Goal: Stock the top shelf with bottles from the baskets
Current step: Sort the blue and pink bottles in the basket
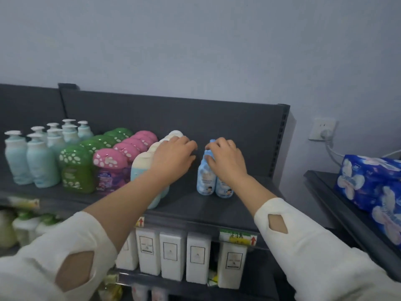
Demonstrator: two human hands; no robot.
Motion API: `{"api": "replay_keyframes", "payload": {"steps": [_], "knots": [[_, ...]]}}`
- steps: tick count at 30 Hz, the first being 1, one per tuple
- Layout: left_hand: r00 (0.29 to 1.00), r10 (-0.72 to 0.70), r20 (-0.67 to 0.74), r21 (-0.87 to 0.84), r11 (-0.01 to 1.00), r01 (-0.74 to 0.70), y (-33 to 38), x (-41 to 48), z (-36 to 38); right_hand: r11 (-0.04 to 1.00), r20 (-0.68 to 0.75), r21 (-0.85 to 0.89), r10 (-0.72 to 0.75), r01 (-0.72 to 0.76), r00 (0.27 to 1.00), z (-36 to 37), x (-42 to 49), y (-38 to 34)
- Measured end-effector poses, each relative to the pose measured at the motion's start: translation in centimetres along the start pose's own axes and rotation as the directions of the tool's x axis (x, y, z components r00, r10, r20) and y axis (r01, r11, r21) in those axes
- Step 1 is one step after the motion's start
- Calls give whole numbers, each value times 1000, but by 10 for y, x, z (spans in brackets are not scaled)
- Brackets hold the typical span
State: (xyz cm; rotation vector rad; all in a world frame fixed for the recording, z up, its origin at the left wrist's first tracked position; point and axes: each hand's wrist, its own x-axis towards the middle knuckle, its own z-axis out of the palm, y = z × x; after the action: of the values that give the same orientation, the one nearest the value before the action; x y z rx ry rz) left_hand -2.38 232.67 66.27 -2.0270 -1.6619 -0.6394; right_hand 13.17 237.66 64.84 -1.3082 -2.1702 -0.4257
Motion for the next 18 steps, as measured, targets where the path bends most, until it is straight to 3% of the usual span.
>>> {"api": "replay_keyframes", "payload": {"steps": [8,18], "knots": [[979,-206,-10,229,952,203,-90,-88,-85,946,-124,102,-295,308,947,-14,10,-130],[898,-438,-21,418,813,406,-237,-264,-183,744,-146,297,-585,599,798,-10,-14,-369]]}}
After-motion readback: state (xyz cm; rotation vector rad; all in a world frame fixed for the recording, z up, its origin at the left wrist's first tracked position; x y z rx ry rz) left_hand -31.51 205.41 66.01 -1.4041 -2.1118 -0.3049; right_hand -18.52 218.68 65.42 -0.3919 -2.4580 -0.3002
